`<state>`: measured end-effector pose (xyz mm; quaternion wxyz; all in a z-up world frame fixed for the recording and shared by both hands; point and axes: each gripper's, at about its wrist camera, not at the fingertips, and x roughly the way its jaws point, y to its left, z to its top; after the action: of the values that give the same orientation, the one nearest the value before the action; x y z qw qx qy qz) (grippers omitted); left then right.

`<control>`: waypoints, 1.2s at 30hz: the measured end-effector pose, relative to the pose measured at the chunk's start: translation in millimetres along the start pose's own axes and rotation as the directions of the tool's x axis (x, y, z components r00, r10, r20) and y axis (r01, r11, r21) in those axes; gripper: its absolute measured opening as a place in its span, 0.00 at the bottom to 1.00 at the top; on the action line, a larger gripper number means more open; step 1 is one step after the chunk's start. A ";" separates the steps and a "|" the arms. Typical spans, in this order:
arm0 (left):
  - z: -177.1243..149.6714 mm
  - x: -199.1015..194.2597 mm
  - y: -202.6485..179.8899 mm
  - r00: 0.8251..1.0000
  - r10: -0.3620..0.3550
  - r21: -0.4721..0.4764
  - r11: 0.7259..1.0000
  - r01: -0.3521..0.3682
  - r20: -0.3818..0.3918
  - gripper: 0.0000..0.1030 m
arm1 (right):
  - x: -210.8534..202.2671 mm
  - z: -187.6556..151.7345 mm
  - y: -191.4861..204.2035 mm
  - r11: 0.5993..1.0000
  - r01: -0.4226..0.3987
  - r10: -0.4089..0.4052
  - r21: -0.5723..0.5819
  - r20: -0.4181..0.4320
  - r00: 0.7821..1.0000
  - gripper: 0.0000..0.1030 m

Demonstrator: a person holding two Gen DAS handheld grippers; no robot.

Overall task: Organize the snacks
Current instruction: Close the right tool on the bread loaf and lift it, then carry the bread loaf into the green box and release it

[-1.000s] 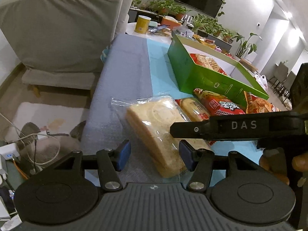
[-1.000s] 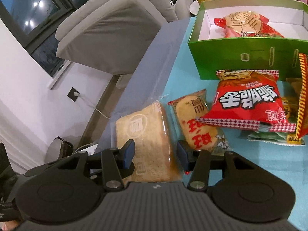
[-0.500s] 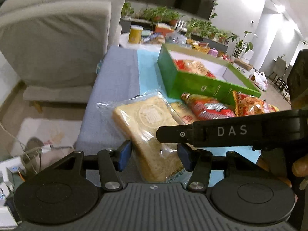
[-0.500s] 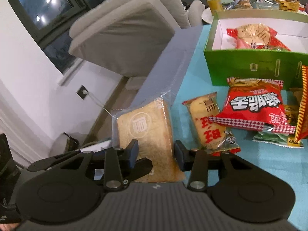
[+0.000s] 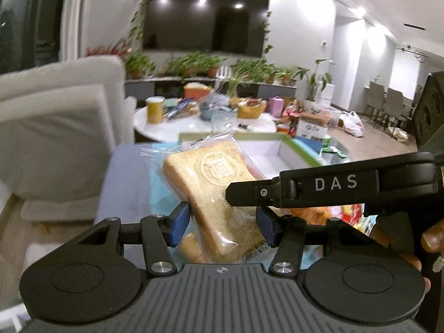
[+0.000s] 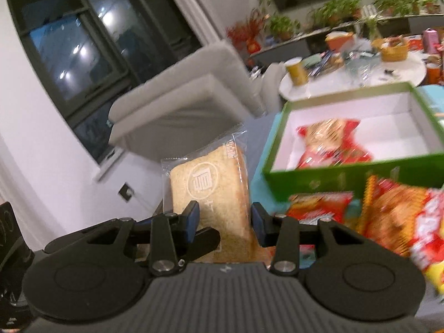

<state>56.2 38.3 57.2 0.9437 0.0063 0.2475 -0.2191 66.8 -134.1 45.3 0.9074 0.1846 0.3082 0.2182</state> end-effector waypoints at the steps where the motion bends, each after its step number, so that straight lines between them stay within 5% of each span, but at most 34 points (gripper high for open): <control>1: 5.0 4.8 -4.5 1.000 -0.010 0.008 1.000 0.010 0.004 0.48 | -3.0 3.8 -4.0 1.000 0.008 -0.008 0.005 0.013 1.000 0.42; 16: 65.5 109.3 -65.9 0.990 -0.140 0.117 0.983 0.139 -0.001 0.48 | -12.1 63.4 -97.6 0.986 0.108 -0.126 0.125 0.139 0.982 0.42; 36: 65.3 204.7 -75.4 0.977 -0.170 0.124 0.975 0.186 -0.131 0.50 | 19.6 73.3 -169.8 0.952 0.177 -0.198 0.249 0.064 0.978 0.43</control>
<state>215.0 -121.7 25.6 0.9011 0.0615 0.2877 -0.3186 175.6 -280.8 10.6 0.9075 0.2730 0.3082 0.0834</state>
